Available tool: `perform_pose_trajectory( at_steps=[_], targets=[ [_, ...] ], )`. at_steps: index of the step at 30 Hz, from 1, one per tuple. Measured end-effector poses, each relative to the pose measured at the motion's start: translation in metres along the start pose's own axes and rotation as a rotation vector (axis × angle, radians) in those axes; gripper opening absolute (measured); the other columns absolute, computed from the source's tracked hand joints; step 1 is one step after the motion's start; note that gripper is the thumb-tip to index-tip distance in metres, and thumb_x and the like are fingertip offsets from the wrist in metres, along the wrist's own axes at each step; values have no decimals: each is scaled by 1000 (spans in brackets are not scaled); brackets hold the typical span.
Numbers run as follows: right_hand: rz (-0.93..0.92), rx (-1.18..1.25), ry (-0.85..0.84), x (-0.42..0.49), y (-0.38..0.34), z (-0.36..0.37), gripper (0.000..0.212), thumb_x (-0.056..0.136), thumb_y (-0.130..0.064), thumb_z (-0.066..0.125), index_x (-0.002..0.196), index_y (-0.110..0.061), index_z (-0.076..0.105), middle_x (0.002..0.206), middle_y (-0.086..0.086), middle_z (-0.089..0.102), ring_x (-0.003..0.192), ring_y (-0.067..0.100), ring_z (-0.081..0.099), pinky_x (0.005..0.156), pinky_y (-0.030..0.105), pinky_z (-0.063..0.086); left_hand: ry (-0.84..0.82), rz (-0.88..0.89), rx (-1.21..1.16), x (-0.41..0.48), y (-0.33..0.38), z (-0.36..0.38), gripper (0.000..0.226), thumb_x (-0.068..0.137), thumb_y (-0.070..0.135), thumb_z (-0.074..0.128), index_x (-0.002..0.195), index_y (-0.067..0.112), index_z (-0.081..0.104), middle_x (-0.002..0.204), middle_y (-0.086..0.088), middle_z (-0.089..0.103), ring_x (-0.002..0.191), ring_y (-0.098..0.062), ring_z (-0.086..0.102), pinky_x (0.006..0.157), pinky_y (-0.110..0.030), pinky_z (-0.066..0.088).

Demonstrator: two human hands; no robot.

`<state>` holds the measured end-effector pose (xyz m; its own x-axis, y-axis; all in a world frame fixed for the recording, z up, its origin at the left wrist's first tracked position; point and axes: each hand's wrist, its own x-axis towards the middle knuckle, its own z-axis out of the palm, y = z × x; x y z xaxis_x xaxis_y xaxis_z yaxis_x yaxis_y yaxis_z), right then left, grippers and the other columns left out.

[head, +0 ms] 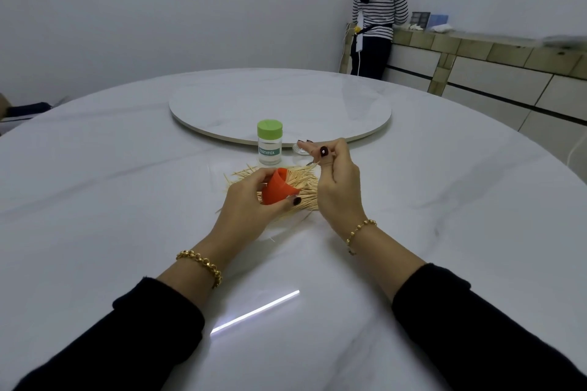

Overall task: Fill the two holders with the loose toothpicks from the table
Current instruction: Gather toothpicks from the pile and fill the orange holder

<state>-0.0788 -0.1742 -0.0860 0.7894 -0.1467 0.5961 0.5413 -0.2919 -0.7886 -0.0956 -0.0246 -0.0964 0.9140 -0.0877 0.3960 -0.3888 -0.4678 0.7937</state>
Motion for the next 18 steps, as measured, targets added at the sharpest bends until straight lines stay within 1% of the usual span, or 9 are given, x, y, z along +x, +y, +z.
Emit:
perform_pose_trajectory(
  at_steps=[3,5,8,9,11,12,14,16,18],
  targets=[
    [-9,-46,-105,-4,4,4,12,102,-13,36,102,-16,48,111,-7,67,100,-10,58,84,12,44,5,15,-11,-1,1,1,50,74,25,80,120,21,60,108,13,62,98,-1,57,77,-2,42],
    [-3,-56,-149,-7,3,5,20,100,-11,36,115,-13,49,117,-10,61,107,-9,55,88,10,42,13,15,-33,-1,2,1,49,74,23,79,119,21,60,107,13,63,95,4,56,77,-1,41],
    [77,-4,-177,-9,-1,6,36,101,-11,34,137,-13,37,138,-3,49,130,0,41,102,10,34,41,9,-36,0,3,0,49,76,23,78,120,21,59,108,12,61,96,3,55,76,1,40],
    [111,12,-189,-11,-1,7,38,101,-13,34,140,-14,34,142,-2,46,132,1,38,102,7,32,52,9,-35,0,3,0,49,76,24,78,120,22,59,108,13,61,96,3,55,76,0,40],
    [129,-6,-247,-16,-2,11,42,101,-22,34,142,-15,33,140,-4,47,129,1,41,101,6,32,64,11,-33,-1,4,-2,46,76,20,78,118,23,60,103,16,61,93,10,55,76,0,39],
    [101,-43,-293,-19,-4,14,45,99,-27,34,142,-15,35,136,-6,49,125,2,44,102,11,34,65,17,-21,-2,5,-2,45,75,17,78,117,23,61,99,17,61,91,13,54,75,0,39],
    [-17,-158,-379,-25,-7,19,48,96,-32,32,141,-14,38,134,-1,53,121,9,48,104,27,38,54,26,21,-3,7,-3,44,74,10,75,116,19,63,92,21,60,86,14,54,74,0,39],
    [-131,-225,-408,-27,-12,19,49,97,-28,33,142,-10,38,136,4,52,121,11,45,107,30,33,43,29,45,-3,9,-4,43,74,8,72,115,18,64,88,26,56,83,13,53,73,-1,40],
    [-214,-240,-416,-26,-16,17,48,97,-24,33,143,-10,37,135,4,53,121,7,44,111,30,26,40,35,34,-3,12,-5,41,73,16,69,112,25,62,87,26,56,83,13,54,72,-1,41]
  ],
)
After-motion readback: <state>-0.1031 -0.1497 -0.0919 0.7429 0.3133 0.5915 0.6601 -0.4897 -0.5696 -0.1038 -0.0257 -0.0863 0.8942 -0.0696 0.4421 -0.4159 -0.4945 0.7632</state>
